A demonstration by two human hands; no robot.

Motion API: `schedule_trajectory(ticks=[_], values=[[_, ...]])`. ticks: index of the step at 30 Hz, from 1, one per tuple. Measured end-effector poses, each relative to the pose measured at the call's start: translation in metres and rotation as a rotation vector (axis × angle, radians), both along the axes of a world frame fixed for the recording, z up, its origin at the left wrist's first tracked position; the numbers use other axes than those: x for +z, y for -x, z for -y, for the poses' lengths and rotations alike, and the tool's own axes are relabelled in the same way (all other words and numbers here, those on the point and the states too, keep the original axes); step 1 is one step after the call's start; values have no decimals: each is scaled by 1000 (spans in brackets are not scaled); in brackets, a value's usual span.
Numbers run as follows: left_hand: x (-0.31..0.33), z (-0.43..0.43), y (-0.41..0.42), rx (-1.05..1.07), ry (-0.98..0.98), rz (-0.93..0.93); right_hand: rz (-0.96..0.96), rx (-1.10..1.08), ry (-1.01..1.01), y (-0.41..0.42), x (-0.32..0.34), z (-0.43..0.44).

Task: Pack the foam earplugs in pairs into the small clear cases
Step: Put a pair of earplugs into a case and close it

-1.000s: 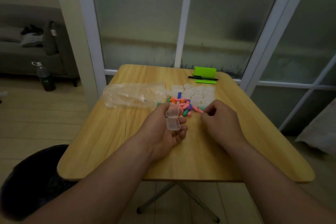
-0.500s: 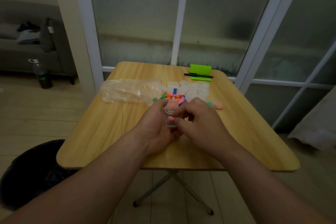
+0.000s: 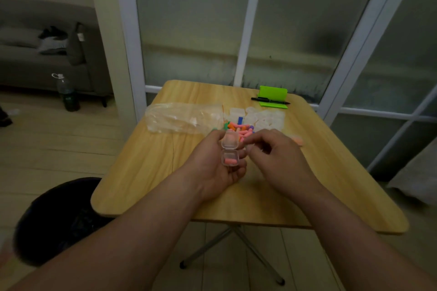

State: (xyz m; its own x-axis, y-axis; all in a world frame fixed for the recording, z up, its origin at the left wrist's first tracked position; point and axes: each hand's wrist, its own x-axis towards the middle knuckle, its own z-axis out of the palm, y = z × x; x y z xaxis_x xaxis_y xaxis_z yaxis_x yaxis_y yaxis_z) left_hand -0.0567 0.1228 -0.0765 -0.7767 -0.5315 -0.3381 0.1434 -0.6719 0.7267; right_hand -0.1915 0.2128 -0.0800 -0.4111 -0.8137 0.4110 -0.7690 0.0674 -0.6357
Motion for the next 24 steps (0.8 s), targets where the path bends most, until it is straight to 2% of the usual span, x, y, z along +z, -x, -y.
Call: schedule_trajectory(ticks=[7, 20, 24], values=[[2, 3, 2, 179, -21, 124, -25, -364, -111, 41, -23, 11], [1, 8, 10, 150, -15, 104, -327, -526, -203, 44, -30, 51], [1, 9, 9, 153, -5, 110, -359, -563, -245, 44, -31, 55]])
